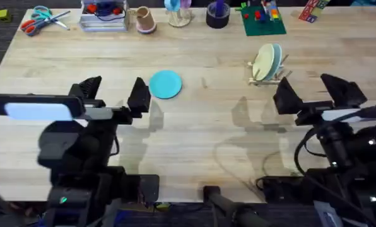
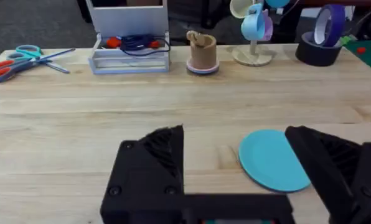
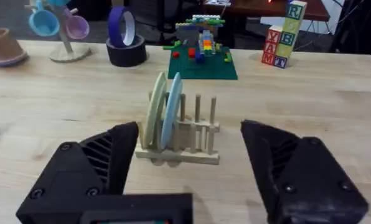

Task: Pick up the plates from the table one by one and place each into a slot on the dish rack.

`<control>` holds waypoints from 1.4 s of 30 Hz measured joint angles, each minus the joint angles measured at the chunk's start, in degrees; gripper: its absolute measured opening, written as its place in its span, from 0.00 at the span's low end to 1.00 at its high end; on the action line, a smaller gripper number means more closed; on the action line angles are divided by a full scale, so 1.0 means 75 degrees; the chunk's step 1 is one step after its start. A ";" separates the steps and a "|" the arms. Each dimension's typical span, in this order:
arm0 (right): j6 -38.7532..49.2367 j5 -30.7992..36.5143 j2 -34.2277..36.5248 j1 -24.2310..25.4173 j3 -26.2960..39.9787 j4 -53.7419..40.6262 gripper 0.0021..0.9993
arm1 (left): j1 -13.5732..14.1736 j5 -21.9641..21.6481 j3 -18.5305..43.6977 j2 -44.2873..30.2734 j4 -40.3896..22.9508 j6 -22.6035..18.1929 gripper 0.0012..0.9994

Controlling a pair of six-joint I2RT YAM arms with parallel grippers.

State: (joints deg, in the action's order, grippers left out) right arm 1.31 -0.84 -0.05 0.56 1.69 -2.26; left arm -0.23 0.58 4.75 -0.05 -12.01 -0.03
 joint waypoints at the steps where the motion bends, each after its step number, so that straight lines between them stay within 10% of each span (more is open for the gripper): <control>1: 0.0002 -0.0003 0.0003 0.0000 0.0062 -0.0023 0.99 | 0.0000 0.0000 0.0221 0.0000 -0.0303 -0.0003 0.99; 20: 0.0002 -0.0006 0.0234 0.0000 0.3769 -0.3466 1.00 | 0.0000 -0.0090 0.4673 -0.1036 -0.3912 -0.0571 0.99; 42: 0.0002 -0.0009 0.5584 0.0000 0.9315 -0.7023 0.99 | 0.0000 -0.0052 1.0759 -0.6765 -0.8217 -0.0335 0.99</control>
State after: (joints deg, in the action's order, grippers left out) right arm 1.32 -0.91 41.83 0.56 71.55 -54.93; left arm -0.23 0.19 85.44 -50.79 -73.64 -2.55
